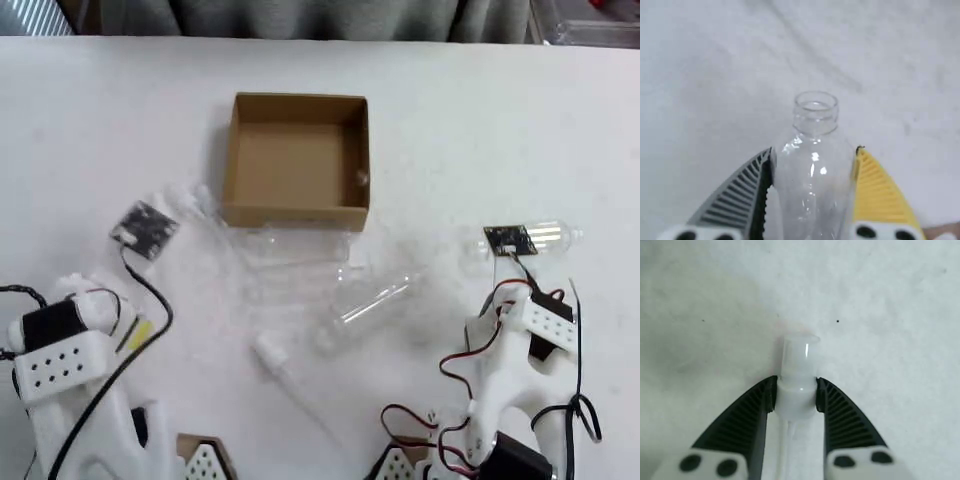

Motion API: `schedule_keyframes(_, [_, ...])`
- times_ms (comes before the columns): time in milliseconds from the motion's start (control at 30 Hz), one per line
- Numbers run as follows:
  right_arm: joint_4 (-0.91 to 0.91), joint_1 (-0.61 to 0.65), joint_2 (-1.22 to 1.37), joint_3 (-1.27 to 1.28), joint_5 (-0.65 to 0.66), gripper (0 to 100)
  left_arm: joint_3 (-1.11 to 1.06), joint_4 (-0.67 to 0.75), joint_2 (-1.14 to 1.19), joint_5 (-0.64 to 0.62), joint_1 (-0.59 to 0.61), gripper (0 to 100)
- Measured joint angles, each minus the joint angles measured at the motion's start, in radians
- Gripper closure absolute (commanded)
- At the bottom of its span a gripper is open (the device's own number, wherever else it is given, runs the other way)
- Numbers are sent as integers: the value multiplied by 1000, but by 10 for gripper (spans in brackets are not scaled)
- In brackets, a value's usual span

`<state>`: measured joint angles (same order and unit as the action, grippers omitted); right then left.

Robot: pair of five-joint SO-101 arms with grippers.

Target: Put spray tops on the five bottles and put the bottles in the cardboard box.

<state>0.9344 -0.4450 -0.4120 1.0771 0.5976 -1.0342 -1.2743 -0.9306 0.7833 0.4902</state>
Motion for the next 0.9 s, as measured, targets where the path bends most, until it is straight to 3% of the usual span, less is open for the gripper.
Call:
schedule_keyframes(367, [0,0,0,0,0,982,0,58,-180,-506,-18,950])
schedule_keyframes(700, [0,0,0,0,0,982,0,77,-594,-634,-203,950])
schedule_keyframes(900, [0,0,-2,0,0,982,0,215,-640,-637,-281,950])
